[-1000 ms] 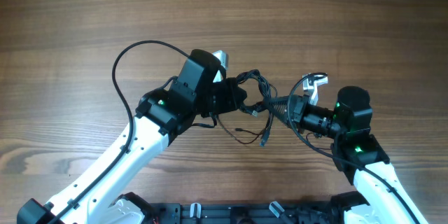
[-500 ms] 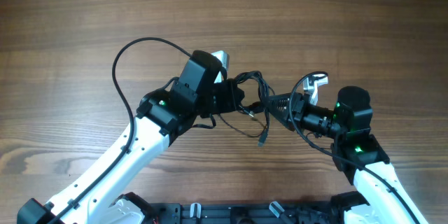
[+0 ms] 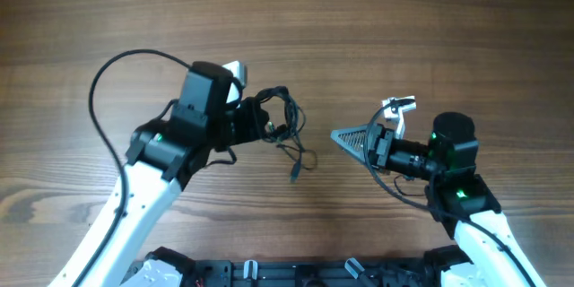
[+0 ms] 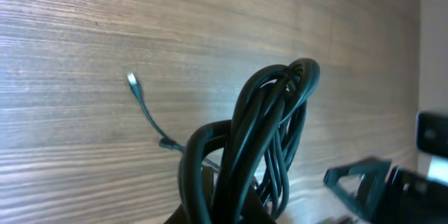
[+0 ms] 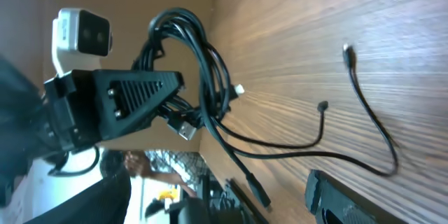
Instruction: Untangle cables
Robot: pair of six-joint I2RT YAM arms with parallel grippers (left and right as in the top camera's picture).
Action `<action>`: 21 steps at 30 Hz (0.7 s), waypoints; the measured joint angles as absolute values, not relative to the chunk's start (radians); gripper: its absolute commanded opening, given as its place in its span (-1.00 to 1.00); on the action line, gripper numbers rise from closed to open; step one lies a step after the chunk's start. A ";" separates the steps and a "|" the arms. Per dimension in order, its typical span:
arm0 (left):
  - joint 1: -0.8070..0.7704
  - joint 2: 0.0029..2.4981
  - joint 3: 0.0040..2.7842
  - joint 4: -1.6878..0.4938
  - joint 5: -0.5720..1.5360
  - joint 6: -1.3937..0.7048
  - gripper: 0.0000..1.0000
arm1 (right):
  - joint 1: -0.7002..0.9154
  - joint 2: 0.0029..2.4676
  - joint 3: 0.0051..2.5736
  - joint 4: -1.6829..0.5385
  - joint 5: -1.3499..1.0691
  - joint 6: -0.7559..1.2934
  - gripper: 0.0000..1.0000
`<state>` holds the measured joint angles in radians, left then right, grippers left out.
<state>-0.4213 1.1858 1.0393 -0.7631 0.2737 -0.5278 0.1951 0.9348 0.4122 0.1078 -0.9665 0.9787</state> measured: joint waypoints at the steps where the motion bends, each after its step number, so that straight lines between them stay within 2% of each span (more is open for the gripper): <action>1: -0.421 1.172 1.039 -0.774 0.274 -0.516 -0.92 | 0.195 0.909 0.412 0.108 -0.978 0.964 0.74; 4: -0.421 1.142 1.039 -0.798 0.274 -0.486 -0.92 | 0.195 0.814 0.412 0.086 -1.012 0.935 0.75; 7: -0.421 1.119 1.039 -0.796 0.298 -0.456 -0.92 | 0.195 0.690 0.415 -0.049 -1.024 0.899 0.75; 13: -0.421 1.116 1.039 -0.789 0.401 -0.395 -0.92 | 0.195 0.529 0.412 -0.507 -0.953 0.716 0.79; 15: -0.421 1.116 1.039 -0.787 0.448 -0.364 -0.92 | 0.195 0.518 0.412 -0.532 -0.936 0.640 0.99; 21: -0.421 1.116 1.039 -0.783 0.525 -0.318 -0.92 | 0.195 0.517 0.412 -0.408 -0.958 0.503 0.93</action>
<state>-0.4213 1.1160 1.0393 -0.7826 0.5247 -0.3183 0.1951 0.5167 0.4118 -0.4076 -0.9581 0.5026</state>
